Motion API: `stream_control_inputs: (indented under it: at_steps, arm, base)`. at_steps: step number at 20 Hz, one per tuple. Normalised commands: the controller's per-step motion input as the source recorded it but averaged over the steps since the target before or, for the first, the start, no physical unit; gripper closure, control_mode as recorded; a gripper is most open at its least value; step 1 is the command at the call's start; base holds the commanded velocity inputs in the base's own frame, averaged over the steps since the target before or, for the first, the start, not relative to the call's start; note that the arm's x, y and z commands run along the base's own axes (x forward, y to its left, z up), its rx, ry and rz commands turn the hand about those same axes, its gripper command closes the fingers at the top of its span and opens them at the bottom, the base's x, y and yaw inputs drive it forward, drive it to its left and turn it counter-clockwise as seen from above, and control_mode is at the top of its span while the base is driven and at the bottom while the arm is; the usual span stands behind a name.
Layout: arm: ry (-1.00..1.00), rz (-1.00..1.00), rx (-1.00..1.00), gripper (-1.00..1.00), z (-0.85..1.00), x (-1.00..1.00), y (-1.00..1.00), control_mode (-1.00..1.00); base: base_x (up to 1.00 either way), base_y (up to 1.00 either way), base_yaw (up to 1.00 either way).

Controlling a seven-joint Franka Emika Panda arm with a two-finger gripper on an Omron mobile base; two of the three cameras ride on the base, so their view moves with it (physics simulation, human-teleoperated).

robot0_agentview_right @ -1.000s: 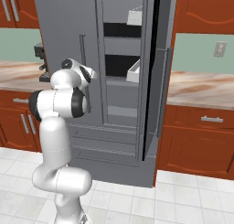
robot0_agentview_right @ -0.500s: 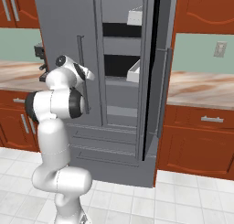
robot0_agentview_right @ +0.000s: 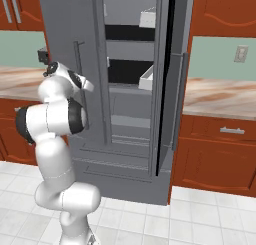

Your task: Place one of the steaks on the plate and the other in the bowl. Then place the bowl in the fridge.

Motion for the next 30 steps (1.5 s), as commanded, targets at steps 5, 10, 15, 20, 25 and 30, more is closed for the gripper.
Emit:
stream_control_inputs:
  at_steps: [5,10,15,20,25,30]
  arm:
    - [0.01,-0.04,-0.11,1.00,0.00,-0.26,0.65,-1.00]
    - [0.00,-0.13,-0.04,1.00,0.00,-0.02,0.36,-1.00]
    - [0.00,-0.30,-0.02,1.00,0.00,-0.41,0.24,-1.00]
    - [0.00,-0.28,0.00,1.00,0.00,-0.52,0.17,-1.00]
    - [-0.01,-0.21,-0.01,-1.00,0.03,-0.25,0.16,-1.00]
    - [-0.02,-0.08,0.00,-1.00,0.13,-0.35,0.01,-1.00]
  base:
    - [0.00,0.00,0.00]
    - [0.00,0.00,0.00]
    - [0.00,0.00,0.00]
    - [0.00,0.00,0.00]
    - [0.00,0.00,0.00]
    - [0.00,0.00,0.00]
